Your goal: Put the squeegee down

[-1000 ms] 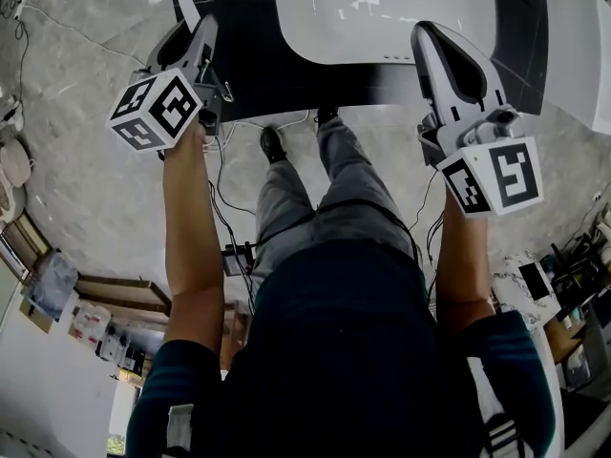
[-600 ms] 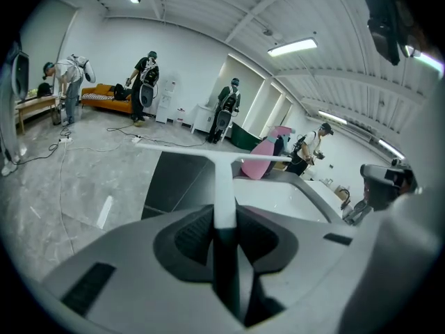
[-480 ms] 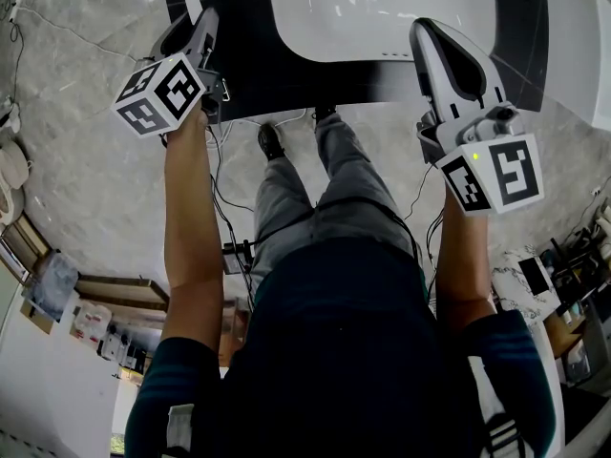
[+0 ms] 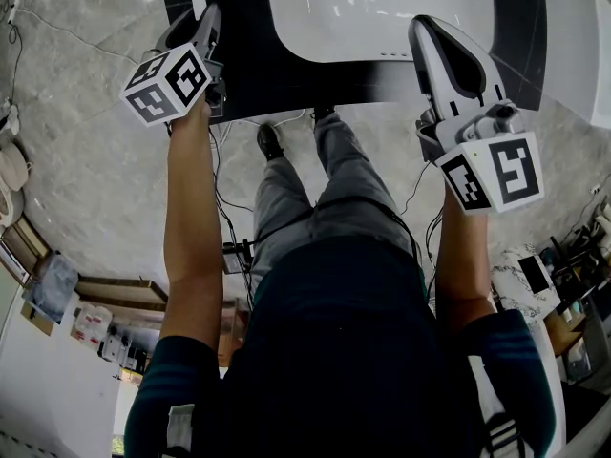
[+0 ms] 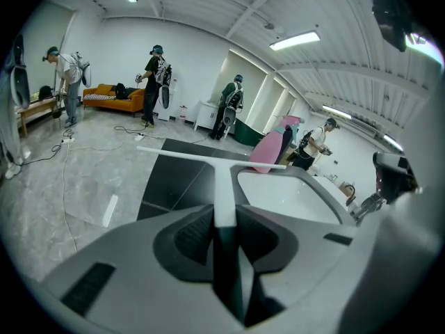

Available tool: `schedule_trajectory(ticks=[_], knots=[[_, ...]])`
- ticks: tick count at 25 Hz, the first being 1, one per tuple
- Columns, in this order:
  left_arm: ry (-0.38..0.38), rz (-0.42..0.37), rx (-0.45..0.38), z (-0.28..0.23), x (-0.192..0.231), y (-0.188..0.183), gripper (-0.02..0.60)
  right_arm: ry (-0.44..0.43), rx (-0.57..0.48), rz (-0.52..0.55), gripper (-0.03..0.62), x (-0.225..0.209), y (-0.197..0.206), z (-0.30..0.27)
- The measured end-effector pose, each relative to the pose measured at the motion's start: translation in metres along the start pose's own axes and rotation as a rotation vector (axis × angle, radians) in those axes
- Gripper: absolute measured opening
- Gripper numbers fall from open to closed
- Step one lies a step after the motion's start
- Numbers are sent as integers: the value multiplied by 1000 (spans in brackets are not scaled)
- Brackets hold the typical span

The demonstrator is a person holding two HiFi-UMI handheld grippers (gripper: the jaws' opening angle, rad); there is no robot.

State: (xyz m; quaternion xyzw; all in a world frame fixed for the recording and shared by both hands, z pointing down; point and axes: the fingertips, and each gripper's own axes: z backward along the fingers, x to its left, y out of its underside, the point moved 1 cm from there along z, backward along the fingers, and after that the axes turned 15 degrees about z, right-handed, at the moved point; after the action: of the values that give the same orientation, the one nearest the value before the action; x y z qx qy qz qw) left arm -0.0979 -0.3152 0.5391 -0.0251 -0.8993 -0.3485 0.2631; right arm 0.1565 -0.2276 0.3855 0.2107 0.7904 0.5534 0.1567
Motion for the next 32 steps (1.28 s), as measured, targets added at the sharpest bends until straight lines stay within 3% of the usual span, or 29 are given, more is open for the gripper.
schedule_trajectory(ticks=[15,24,32], knots=[[-43,-4,24,-14,10,13,94,23,-8,-8,5,0,-2,9],[16,-29,41,-17,0,19,130,34,-17,-13,5,1,1,14],[52,-68,-55,20,-19,-17,141,43,-62,9,5,5,-20,20]])
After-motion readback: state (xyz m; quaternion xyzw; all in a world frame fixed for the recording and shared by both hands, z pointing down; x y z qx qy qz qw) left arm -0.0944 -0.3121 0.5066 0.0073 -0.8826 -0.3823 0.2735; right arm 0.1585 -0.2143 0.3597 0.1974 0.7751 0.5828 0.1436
